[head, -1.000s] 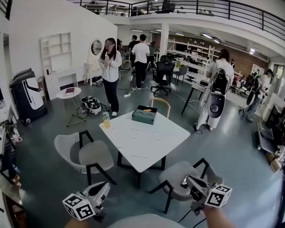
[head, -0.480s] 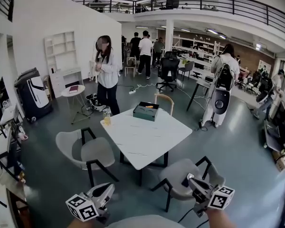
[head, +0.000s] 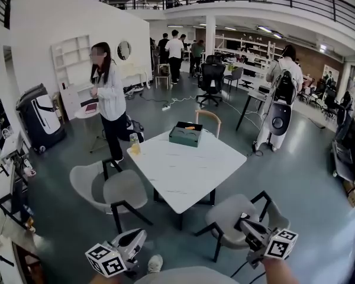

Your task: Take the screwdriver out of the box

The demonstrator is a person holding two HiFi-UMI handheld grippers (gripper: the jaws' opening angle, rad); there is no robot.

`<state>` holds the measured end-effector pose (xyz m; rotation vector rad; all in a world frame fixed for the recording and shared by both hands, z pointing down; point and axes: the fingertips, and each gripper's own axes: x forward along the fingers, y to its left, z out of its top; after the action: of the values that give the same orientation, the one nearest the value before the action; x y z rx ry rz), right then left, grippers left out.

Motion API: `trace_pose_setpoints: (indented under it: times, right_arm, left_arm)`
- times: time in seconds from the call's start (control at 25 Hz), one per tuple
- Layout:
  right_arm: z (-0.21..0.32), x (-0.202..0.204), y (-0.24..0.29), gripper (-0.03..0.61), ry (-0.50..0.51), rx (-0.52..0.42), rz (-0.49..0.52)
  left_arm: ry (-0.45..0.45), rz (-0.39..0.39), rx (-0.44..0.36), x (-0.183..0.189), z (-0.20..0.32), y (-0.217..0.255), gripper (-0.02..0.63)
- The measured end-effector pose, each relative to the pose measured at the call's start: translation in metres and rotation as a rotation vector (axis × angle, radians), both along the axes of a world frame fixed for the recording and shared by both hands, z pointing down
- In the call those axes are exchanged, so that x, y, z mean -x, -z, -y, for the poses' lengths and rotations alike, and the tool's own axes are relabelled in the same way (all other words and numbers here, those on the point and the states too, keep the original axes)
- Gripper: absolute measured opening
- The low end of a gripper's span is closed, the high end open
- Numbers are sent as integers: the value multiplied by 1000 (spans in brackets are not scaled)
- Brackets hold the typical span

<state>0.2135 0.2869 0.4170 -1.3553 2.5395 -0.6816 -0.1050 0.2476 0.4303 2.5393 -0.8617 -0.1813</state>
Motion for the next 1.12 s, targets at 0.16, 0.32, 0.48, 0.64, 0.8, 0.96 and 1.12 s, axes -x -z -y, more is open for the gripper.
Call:
trace_pose_setpoints:
  times: [0.16, 0.32, 0.48, 0.64, 0.8, 0.96, 1.12]
  right_arm:
    - [37, 8, 2, 8, -50, -2, -22]
    - [85, 24, 3, 8, -119, 6, -39]
    - [134, 49, 10, 8, -172, 4, -54]
    - [179, 70, 18, 8, -216, 8, -63]
    - [210, 88, 24, 8, -246, 19, -79]
    - [231, 98, 25, 8, -263, 41, -99]
    - [253, 101, 21, 8, -263, 61, -113]
  left_arm:
    - [-49, -23, -1, 6, 53, -6, 3]
    - [-111, -45, -3, 18, 121, -9, 3]
    - [-182, -41, -14, 33, 185, -2, 3]
    - [-229, -38, -21, 51, 239, 3, 3]
    - [-271, -39, -17, 63, 277, 1, 3]
    - [-301, -49, -8, 68, 300, -3, 3]
    - [-301, -59, 5, 72, 319, -12, 3]
